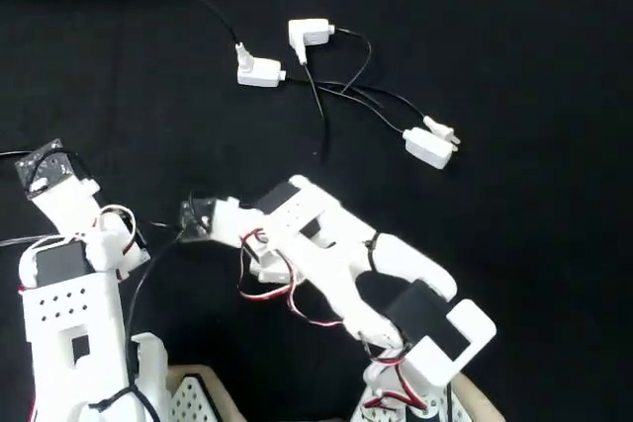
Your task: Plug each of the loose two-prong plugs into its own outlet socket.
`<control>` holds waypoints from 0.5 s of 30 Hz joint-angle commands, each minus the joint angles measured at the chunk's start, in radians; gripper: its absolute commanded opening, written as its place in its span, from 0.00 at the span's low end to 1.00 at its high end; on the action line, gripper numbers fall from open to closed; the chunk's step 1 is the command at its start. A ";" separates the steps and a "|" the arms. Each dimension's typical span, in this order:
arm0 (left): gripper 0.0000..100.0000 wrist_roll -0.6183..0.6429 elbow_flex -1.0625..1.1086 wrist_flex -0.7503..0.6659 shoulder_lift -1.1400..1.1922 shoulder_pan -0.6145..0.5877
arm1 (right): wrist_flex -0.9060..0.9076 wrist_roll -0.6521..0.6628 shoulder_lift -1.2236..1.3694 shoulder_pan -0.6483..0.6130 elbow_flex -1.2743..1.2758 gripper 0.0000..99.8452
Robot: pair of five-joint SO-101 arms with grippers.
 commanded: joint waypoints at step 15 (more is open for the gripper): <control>0.03 -0.009 -0.002 0.003 -0.006 0.001 | -0.014 0.870 0.008 0.066 -0.159 0.01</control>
